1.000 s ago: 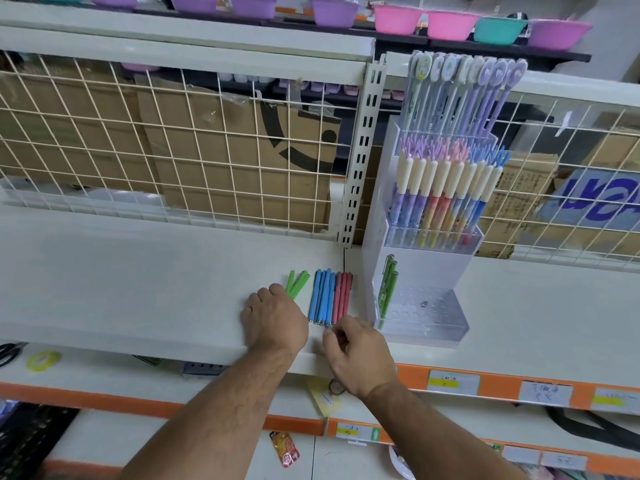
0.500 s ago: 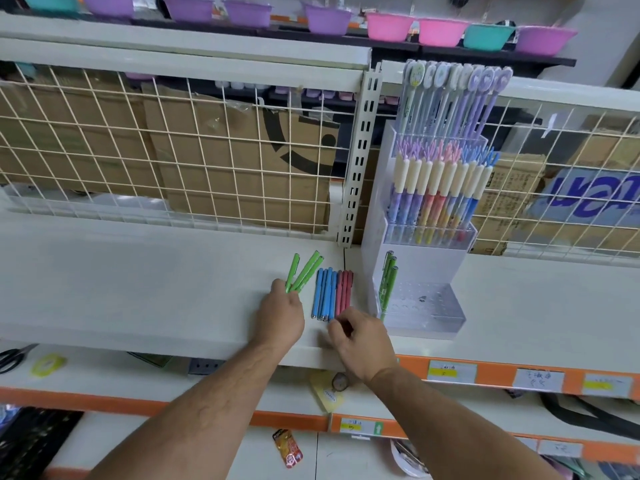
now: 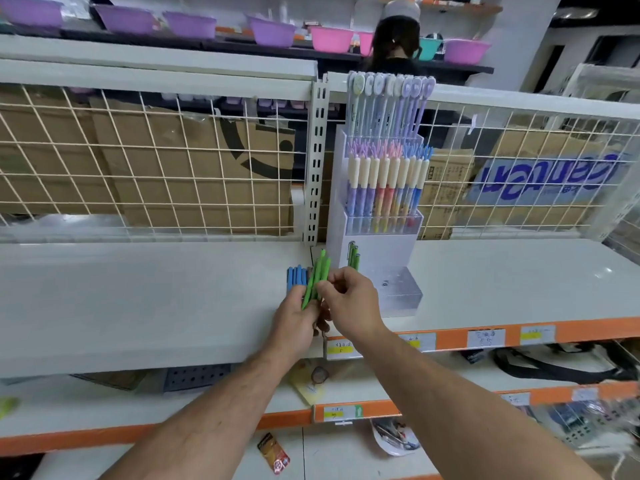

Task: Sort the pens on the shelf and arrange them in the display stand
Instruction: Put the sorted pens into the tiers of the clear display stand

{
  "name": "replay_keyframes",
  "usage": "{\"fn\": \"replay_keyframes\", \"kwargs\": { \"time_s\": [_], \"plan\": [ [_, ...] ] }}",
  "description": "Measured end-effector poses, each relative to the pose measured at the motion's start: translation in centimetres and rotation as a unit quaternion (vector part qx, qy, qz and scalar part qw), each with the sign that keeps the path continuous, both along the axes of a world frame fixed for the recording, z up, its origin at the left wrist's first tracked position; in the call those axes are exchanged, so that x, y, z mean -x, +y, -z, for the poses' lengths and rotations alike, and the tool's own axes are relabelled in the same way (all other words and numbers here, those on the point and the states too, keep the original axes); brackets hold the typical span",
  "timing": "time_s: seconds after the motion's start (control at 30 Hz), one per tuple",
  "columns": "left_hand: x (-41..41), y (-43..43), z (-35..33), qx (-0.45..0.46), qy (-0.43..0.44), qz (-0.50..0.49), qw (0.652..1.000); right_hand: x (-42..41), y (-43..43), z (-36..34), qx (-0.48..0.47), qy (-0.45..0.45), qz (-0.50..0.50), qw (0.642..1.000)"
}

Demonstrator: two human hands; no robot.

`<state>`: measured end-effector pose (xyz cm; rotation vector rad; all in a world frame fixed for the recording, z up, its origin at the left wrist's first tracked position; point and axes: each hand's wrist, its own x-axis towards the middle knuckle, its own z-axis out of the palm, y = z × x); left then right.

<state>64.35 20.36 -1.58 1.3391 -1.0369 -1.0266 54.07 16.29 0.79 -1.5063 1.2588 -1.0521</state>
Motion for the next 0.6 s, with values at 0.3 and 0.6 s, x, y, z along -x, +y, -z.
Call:
{"fn": "replay_keyframes", "kwargs": {
  "time_s": [0.3,0.6],
  "plan": [
    [1.9,0.2,0.2,0.019,0.007,0.011,1.0,1.9,0.4,0.4,0.013,0.006,0.027,1.0],
    [2.9,-2.3,1.3,-0.027,-0.086,-0.062,0.994,7.4,-2.2,-1.3,0.04,0.033,-0.006,0.999]
  ]
}}
